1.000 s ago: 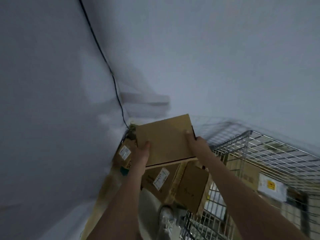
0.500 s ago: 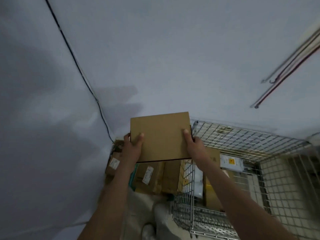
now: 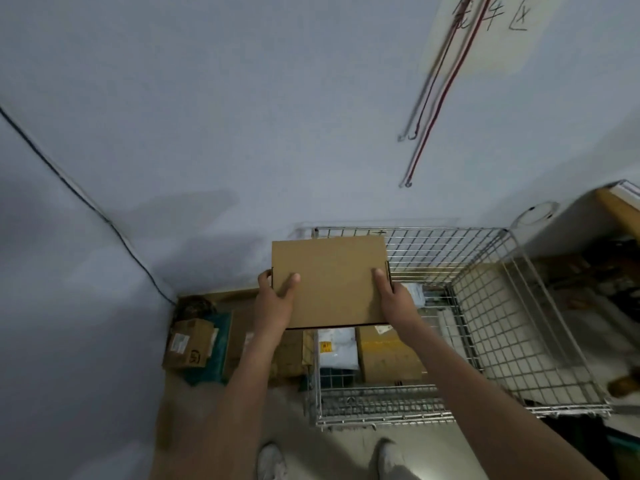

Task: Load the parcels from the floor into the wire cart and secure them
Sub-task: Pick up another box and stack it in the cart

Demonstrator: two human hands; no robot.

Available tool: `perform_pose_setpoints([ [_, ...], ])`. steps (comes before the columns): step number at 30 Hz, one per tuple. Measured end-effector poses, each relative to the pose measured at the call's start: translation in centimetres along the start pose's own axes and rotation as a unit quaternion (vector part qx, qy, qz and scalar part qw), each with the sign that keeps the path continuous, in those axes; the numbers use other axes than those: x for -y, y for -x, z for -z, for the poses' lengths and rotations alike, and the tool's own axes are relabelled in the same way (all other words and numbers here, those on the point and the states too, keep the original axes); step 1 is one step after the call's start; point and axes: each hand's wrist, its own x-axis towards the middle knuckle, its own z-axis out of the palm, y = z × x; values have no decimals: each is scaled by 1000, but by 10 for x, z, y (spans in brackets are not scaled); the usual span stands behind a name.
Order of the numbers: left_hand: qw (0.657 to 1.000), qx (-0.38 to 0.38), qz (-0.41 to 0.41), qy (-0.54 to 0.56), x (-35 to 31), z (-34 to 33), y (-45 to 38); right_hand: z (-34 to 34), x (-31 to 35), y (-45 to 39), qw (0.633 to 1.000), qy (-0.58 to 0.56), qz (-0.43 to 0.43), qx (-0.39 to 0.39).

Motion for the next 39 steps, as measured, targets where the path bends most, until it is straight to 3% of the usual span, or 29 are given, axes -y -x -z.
perform_pose_setpoints([
  [10,999,1,22,-28,-16,-181,12,158,-69,-80,999,15,22,27],
  [16,997,9,53,-49,-29,-234,9,208,-82,-118,999,7,7,47],
  [21,995,47,80,-43,-28,-263,-10,234,-97,-145,1000,1,-17,21],
  [30,983,139,120,-3,9,-324,-48,246,-158,-190,994,7,-108,-34],
  [34,980,139,144,-18,62,-361,-56,229,-219,-215,985,10,-169,-32],
  [39,977,115,158,-82,137,-396,-75,194,-282,-258,982,20,-187,-11],
])
